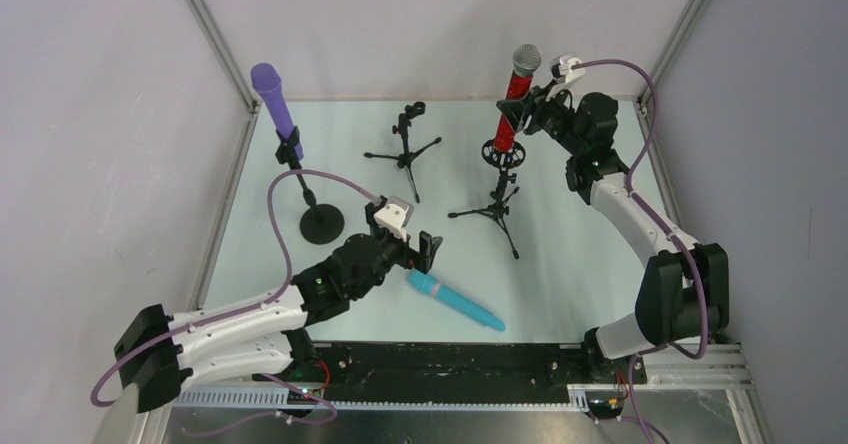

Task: Attach the microphones to the stand

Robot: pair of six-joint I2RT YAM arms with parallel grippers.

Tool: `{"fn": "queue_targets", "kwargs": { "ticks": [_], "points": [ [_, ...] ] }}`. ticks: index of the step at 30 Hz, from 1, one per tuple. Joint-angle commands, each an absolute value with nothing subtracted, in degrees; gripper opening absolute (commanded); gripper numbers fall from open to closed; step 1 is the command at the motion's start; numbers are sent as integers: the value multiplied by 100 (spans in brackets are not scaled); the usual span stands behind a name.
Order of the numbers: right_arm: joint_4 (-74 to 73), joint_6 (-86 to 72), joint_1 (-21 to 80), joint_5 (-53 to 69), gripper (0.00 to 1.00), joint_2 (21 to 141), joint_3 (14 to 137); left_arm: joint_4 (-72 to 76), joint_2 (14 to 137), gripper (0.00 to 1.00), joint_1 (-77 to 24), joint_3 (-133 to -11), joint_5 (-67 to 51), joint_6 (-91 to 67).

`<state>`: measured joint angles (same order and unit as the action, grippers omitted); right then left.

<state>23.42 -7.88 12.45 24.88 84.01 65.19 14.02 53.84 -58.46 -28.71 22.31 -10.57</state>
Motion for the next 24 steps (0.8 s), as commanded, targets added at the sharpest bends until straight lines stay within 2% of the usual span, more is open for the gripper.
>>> {"fn": "queue_targets", "kwargs": {
  "ticks": [1,24],
  "points": [
    [2511,-730,1150,2552,0,8507,6821,1584,5431,100,-5867,-3018,2277,-1124],
    [2627,-456,1072,2749,0,8829,6819,1585,5528,100,-5871,-2953,2177,-1273]
  ]
}}
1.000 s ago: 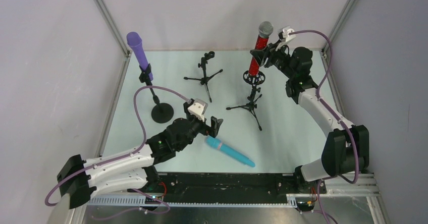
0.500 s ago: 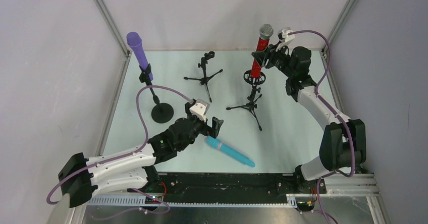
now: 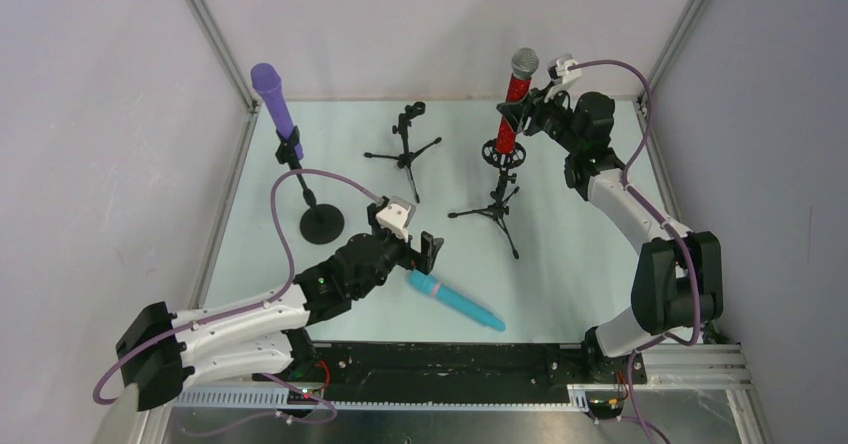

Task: Attach the microphones to the stand

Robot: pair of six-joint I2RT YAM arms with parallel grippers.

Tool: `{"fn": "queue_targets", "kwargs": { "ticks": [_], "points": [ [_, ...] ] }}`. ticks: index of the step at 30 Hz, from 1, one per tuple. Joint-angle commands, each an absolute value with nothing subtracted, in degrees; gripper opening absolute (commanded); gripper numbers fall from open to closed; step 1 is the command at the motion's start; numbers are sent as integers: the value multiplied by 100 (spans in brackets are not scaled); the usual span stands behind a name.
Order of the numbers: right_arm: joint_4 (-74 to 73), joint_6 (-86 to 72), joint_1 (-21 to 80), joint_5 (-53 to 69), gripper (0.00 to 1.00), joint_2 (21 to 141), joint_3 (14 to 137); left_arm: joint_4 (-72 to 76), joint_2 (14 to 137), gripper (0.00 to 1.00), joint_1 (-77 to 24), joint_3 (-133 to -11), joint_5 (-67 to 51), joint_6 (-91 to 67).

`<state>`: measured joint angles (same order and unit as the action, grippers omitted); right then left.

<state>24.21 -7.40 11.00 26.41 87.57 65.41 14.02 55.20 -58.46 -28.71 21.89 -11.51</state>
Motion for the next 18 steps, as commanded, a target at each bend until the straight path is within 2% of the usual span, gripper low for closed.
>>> {"fn": "queue_targets", "kwargs": {
  "ticks": [1,18],
  "points": [
    [2606,-415,1070,2819,0,8844,6816,1587,5528,100,-5871,-2953,2178,-1278],
    [2179,-128,1053,3290,0,8976,6788,1587,5579,100,-5867,-2953,2165,-1369]
  ]
}}
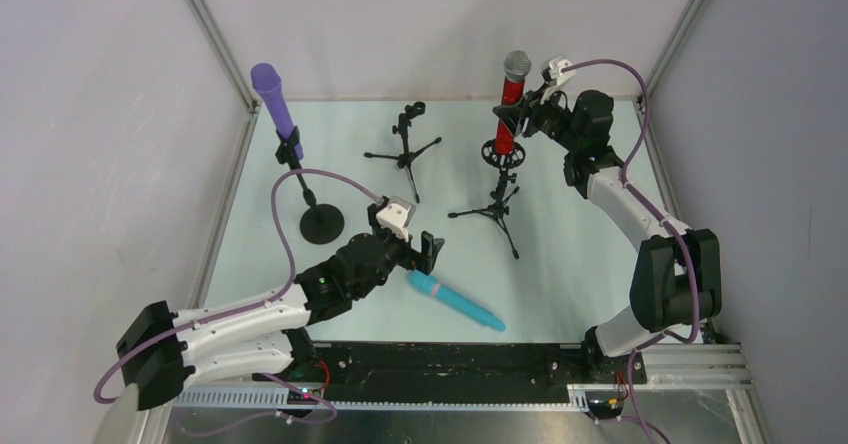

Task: Attach the microphones to the stand

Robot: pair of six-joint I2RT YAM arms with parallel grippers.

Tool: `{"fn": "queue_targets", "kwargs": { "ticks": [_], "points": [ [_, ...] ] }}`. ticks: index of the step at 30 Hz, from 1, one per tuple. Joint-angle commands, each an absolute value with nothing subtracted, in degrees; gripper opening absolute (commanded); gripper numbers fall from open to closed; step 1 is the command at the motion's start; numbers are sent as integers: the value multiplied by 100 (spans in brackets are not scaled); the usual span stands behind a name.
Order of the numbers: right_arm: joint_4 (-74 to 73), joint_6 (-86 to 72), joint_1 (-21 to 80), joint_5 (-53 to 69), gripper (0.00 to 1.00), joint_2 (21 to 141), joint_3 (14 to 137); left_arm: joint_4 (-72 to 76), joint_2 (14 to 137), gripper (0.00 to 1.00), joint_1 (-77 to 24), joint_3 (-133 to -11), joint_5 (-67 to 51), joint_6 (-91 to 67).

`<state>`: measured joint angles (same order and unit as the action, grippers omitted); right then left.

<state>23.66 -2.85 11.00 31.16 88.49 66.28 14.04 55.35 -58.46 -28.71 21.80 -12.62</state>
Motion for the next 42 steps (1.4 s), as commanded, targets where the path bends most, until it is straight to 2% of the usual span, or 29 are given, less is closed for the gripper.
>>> {"fn": "queue_targets", "kwargs": {
  "ticks": [1,15,31,42],
  "points": [
    [2226,-170,1050,3315,0,8985,6778,1584,5580,100,-5870,-2953,2158,-1377],
    [3162,-742,965,3551,0,8852,6083,1582,5608,100,-5864,-2969,2125,-1430],
    [2660,-65,1213,3235,0,8754,5845,1582,5415,100,-5875,-3000,2083,-1546],
    [2967,-27,1319,3179,0,8701,5379,1572,5416,100,-5871,-3016,2075,-1625]
  ]
}}
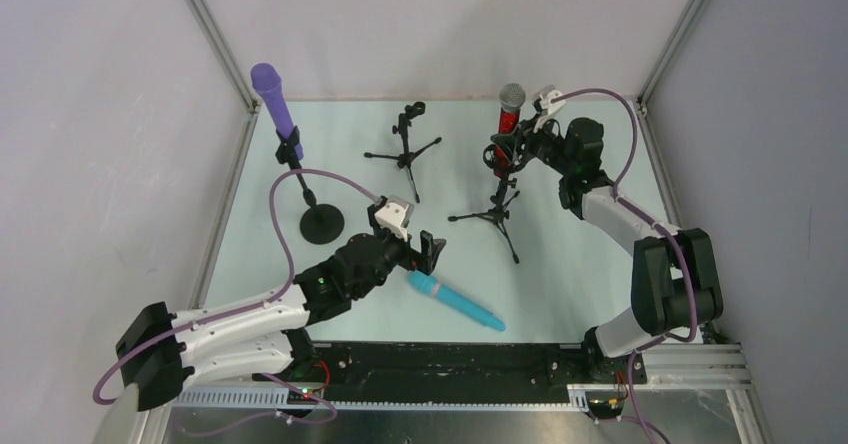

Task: Attach the microphones to the stand

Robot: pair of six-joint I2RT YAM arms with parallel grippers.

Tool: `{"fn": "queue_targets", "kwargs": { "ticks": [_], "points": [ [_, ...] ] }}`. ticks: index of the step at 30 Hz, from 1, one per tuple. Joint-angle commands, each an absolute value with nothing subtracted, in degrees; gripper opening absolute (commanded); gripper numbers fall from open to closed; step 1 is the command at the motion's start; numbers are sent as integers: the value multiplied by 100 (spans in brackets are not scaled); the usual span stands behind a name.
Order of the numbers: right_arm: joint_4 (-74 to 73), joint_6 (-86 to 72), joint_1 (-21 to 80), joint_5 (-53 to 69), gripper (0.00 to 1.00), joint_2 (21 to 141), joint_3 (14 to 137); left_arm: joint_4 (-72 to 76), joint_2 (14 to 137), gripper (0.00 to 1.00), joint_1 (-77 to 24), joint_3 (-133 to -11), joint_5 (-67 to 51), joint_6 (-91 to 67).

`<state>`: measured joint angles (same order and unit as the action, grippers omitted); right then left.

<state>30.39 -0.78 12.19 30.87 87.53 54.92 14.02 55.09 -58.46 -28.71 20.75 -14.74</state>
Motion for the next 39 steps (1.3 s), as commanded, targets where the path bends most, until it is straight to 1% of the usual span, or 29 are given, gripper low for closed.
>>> {"fn": "queue_targets", "kwargs": {
  "ticks": [1,14,16,17,18,20,21,22,23,24,27,29,31,32,33,34,36,39],
  "points": [
    [3003,-26,1328,3187,0,8701,5344,1566,5410,100,-5871,-3015,2074,-1630],
    [3312,-22,1408,3178,0,8615,5030,1570,5448,100,-5871,-3089,2084,-1634],
    [3359,-77,1411,3157,6,8563,5027,1574,5461,100,-5875,-3091,2090,-1628],
    [3372,-91,1413,3156,11,8522,5027,1569,5459,100,-5873,-3100,2085,-1623],
    [3396,-124,1412,3149,14,8502,5027,1577,5463,100,-5874,-3101,2083,-1614],
    [3423,-173,1411,3164,31,8440,5027,1569,5478,100,-5871,-3110,2089,-1603],
    [3425,-174,1414,3177,34,8394,5027,1567,5487,100,-5869,-3118,2090,-1600],
    [3427,-171,1415,3181,42,8376,5027,1578,5490,100,-5870,-3114,2091,-1600],
    [3427,-173,1417,3177,45,8334,5027,1580,5499,100,-5871,-3119,2087,-1600],
    [3436,-191,1416,3172,51,8307,5027,1575,5500,100,-5871,-3124,2091,-1600],
    [3444,-240,1416,3176,57,8196,5027,1575,5508,100,-5871,-3129,2089,-1591],
    [3452,-309,1410,3161,63,8147,5027,1573,5505,100,-5872,-3129,2090,-1591],
    [3448,-342,1399,3113,72,8102,5023,1573,5485,100,-5871,-3122,2090,-1584],
    [3469,-355,1398,3099,74,8072,5012,1573,5473,100,-5871,-3121,2091,-1583],
    [3513,-386,1395,3040,84,8053,4988,1567,5470,100,-5873,-3116,2094,-1582],
    [3532,-404,1395,3010,96,8014,4977,1574,5461,100,-5872,-3117,2093,-1576],
    [3542,-448,1386,2940,99,7940,4952,1569,5457,100,-5876,-3103,2099,-1571],
    [3508,-482,1386,2888,99,7808,4940,1573,5450,100,-5872,-3103,2097,-1558]
  ]
}}
